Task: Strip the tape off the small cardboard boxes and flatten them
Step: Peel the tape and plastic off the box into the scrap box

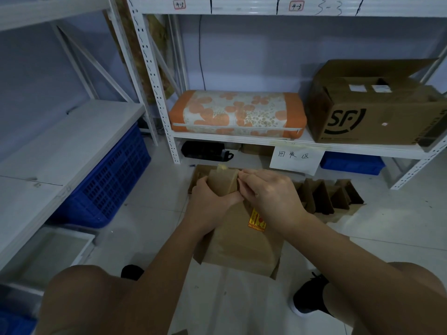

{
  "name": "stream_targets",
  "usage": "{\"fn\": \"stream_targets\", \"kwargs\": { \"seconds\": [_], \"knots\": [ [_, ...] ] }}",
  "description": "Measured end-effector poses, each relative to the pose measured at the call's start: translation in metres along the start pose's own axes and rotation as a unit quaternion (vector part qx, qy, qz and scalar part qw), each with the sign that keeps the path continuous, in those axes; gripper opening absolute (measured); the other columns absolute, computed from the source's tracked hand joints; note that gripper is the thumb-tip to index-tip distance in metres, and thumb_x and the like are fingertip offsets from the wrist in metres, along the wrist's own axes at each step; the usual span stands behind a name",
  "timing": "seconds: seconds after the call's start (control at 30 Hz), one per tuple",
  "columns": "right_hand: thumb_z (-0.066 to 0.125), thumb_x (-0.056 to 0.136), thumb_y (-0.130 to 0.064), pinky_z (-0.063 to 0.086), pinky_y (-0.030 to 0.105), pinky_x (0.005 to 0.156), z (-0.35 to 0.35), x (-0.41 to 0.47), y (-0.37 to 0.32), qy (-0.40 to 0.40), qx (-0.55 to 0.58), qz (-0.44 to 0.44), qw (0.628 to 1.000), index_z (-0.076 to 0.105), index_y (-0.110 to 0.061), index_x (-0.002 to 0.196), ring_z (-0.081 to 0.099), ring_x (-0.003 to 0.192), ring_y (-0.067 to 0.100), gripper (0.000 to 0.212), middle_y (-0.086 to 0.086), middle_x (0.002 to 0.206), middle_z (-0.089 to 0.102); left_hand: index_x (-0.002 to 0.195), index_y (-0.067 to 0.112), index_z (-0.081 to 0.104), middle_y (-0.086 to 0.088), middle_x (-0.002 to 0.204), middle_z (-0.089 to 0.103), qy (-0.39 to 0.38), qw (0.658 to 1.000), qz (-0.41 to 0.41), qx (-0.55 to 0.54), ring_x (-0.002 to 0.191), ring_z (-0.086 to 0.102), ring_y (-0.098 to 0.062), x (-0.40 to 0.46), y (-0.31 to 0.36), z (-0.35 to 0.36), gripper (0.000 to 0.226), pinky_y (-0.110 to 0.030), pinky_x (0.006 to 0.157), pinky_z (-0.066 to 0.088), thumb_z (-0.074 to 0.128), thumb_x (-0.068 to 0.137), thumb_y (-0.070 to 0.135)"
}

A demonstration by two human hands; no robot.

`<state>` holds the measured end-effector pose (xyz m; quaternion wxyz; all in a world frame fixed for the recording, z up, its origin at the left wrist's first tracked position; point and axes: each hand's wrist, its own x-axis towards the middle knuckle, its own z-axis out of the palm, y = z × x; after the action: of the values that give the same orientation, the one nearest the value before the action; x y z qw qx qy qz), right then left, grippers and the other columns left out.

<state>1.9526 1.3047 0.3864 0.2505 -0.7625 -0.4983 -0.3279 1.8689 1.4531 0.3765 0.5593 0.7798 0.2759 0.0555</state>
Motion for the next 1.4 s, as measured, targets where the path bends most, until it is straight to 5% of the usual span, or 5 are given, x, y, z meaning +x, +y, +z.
{"fn": "stream_targets", "kwargs": {
  "seconds": [0.1,0.2,0.47,0.9,1.4],
  "knots": [
    [0.061,0.095,-0.015,0.059,0.038,0.06,0.002,-0.005,-0.001,-0.006,-0.003,0.031,0.999,0.074,-0.006,0.089,0.069,0.07,0.02,0.017,0.005,0.08,0.073,0.158,0.019,0.027,-0.001,0.149,0.047,-0.013,1.0,-0.007,0.017,0.129,0.052,-0.021,-0.003,-0.002,0.001,0.139,-0.044,0.102,0.051,0.078,0.042,0.076],
    [0.072,0.089,-0.01,0.057,0.034,0.057,-0.003,-0.003,-0.001,-0.019,0.011,0.049,0.999,0.074,-0.007,0.088,0.067,0.066,0.02,0.004,0.004,0.074,0.07,0.159,0.021,0.026,0.001,0.147,0.047,-0.037,0.999,-0.024,0.004,0.125,0.053,-0.021,-0.005,-0.005,0.001,0.133,-0.042,0.1,0.05,0.082,0.05,0.072],
    [0.067,0.095,-0.022,0.056,0.034,0.094,-0.021,-0.003,-0.001,-0.079,0.101,0.057,0.99,0.074,-0.011,0.117,0.067,0.106,0.018,0.026,0.004,0.115,0.074,0.154,0.029,0.037,0.003,0.134,0.06,-0.097,0.987,-0.067,-0.11,0.111,0.069,-0.018,-0.002,-0.013,-0.006,0.127,-0.04,0.088,0.062,0.092,0.046,0.069],
    [0.057,0.097,-0.018,0.05,0.033,0.062,-0.028,0.01,-0.01,-0.105,0.043,0.035,0.993,0.062,-0.009,0.093,0.054,0.084,0.018,0.011,0.005,0.1,0.058,0.154,0.029,0.035,0.007,0.136,0.056,-0.114,0.991,-0.015,-0.073,0.112,0.064,-0.012,-0.006,-0.009,-0.005,0.122,-0.029,0.08,0.056,0.084,0.051,0.071],
    [0.05,0.102,-0.026,0.05,0.036,0.082,-0.036,0.002,-0.008,-0.155,0.125,0.066,0.978,0.063,-0.013,0.113,0.055,0.097,0.014,0.022,0.0,0.105,0.061,0.155,0.031,0.034,0.01,0.143,0.052,-0.105,0.991,0.04,-0.069,0.118,0.059,-0.004,-0.006,-0.023,-0.003,0.119,-0.023,0.085,0.055,0.086,0.054,0.066]
  ]
}}
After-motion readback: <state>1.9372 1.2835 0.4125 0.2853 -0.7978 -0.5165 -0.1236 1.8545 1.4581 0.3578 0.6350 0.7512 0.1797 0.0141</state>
